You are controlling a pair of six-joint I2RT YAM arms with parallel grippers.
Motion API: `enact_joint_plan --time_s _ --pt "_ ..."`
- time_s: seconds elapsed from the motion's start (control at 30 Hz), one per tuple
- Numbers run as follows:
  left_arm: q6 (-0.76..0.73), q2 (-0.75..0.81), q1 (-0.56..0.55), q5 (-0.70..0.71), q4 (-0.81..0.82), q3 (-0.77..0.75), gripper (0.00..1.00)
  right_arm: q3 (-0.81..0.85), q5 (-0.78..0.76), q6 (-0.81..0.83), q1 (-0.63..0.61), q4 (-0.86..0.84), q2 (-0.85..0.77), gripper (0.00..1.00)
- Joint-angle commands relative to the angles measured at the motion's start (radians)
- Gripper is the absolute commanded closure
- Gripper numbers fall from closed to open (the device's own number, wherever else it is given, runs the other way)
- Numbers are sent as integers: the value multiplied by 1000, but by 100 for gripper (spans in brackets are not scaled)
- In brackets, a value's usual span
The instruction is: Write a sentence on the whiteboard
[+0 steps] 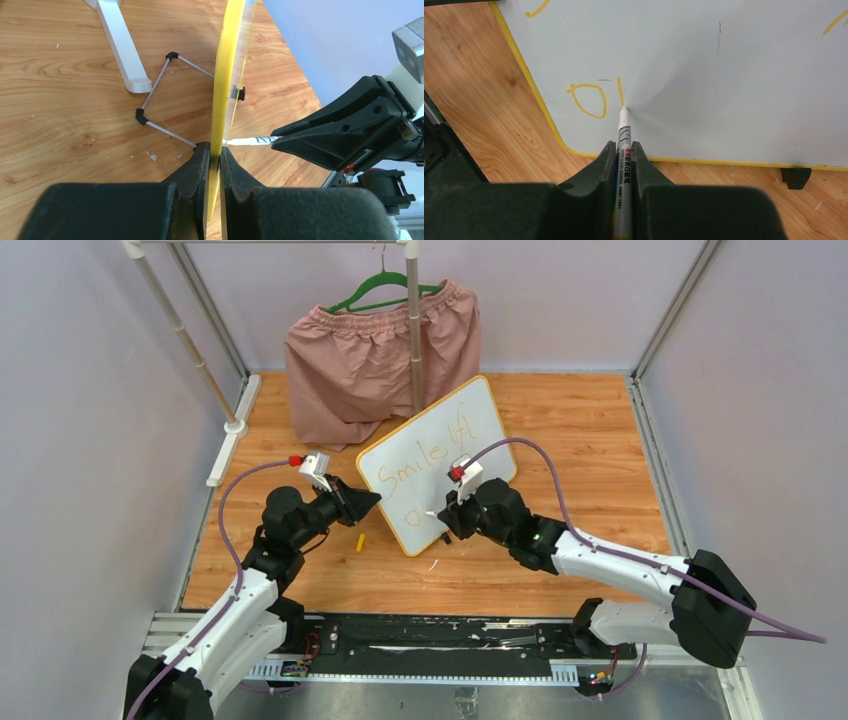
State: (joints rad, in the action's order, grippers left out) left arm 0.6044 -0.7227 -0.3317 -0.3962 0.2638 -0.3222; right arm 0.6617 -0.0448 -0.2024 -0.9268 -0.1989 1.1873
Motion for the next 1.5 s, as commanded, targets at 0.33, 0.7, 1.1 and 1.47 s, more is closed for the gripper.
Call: enact_joint_plan --time_s 0.33,0.7,1.1,1.47 --pt "9 20 -6 -16 45 -2 100 -7 -66 -2 58 64 -48 100" --pt "9 20 -6 -16 45 -1 100 -19 113 5 39 -11 -132 100" --pt "8 22 -5 -16 45 2 100 46 188 17 22 -4 -47 100" --pt "10 31 -6 -17 44 5 100 62 118 -7 22 -24 2 100"
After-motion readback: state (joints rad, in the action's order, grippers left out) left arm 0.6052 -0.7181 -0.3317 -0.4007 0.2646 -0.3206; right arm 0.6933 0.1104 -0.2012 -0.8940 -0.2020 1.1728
